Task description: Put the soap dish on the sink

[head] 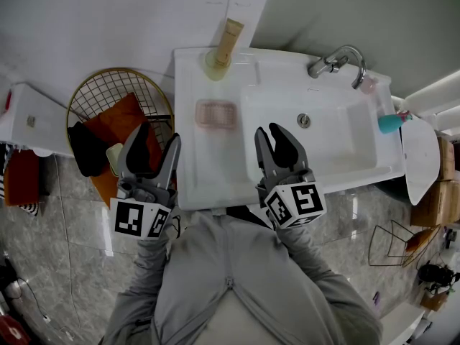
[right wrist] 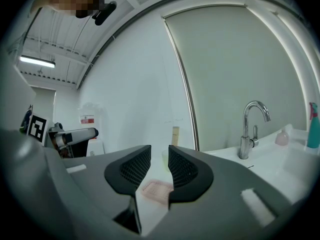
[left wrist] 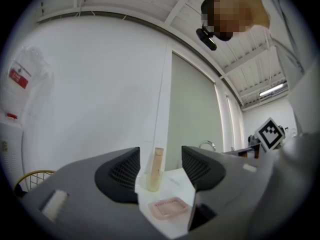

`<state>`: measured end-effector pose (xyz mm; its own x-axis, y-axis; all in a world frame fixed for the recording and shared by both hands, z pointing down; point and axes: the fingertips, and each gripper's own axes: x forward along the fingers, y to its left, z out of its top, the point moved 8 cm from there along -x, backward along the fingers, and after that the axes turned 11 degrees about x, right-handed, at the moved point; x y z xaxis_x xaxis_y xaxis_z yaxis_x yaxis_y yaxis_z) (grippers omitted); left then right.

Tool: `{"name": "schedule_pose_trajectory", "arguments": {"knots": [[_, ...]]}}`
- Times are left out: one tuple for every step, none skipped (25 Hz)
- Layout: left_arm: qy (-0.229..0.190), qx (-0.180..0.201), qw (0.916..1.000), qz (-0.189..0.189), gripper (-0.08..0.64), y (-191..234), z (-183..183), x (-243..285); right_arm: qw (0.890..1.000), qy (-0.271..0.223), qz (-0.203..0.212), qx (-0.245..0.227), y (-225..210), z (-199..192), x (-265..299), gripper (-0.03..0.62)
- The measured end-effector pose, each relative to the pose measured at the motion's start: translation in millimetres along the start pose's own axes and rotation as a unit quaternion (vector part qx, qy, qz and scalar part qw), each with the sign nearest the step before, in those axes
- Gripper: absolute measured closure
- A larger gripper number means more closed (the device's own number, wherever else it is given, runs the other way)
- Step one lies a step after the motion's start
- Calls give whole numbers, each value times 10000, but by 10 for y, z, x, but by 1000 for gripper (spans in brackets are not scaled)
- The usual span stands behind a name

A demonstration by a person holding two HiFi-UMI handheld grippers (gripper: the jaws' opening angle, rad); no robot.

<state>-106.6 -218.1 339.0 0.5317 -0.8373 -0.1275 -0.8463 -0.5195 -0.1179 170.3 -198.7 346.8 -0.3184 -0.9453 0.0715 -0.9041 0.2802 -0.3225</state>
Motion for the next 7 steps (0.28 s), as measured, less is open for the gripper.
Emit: {"name": "schedule_pose_trajectory", "arguments": {"knots": [[-3,2,10000,-1,276,0,3,-1,10000,0,1,-1,0,2,0,486],[-4,5,10000,0,276,0,6,-3,10000,-1,1,-3,1,4,-2,488],[-4,8,10000,1,276,0,9,-6,10000,-1,-1,-6,1,5,-4,488],[-4,11,10000,2,276,0,12,-8,10000,-1,-2,-8,1,5,-6,488],[-3,14,10000,2,276,0,15,-9,10000,1,-3,-7,1,5,-7,489],[-3,16,10000,2,276,0,18,-10,10000,3,-4,-5,2,6,-8,489],[-3,18,10000,1,276,-1,21,-11,10000,5,-5,-4,2,6,-10,488]]}}
